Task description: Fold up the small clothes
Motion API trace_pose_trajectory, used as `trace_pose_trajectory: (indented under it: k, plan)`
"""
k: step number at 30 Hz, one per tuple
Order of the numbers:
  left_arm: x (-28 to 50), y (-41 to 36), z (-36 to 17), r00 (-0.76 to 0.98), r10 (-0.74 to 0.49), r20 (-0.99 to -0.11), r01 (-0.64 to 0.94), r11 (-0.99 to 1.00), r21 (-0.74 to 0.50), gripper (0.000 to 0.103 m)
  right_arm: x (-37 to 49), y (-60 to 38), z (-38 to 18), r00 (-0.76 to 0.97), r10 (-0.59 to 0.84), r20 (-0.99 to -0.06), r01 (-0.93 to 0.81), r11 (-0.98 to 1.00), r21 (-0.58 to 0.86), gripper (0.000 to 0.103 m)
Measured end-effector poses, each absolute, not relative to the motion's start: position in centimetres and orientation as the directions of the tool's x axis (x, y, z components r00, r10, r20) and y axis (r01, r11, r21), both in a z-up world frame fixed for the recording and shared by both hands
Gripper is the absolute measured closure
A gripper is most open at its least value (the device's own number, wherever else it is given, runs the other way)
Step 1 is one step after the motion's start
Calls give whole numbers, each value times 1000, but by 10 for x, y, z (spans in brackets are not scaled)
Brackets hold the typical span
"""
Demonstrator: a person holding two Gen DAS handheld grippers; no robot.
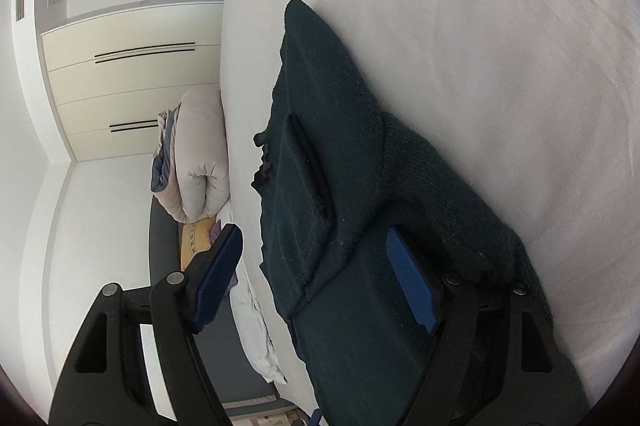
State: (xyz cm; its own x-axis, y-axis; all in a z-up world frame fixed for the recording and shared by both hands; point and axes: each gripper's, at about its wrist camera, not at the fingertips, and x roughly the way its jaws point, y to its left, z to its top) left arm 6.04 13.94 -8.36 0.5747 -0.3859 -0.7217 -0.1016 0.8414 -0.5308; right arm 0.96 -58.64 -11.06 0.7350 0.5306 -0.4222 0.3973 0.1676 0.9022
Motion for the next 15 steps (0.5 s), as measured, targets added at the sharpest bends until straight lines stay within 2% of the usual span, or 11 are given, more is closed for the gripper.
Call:
trace_pose_trajectory:
  k: [5, 12, 15]
  plan:
    - [58, 142, -87, 575, -382, -724, -118, 836, -535, 14, 7, -600, -113, 800, 478, -363, 387, 52, 921, 28]
    - [58, 148, -89, 577, -374, -726, -130, 836, -533, 14, 1, -622, -112, 847, 379, -372, 381, 53, 923, 29]
    - [58, 151, -89, 578, -371, -726, -132, 836, -533, 14, -1, -626, -116, 851, 363, -380, 386, 59, 921, 35]
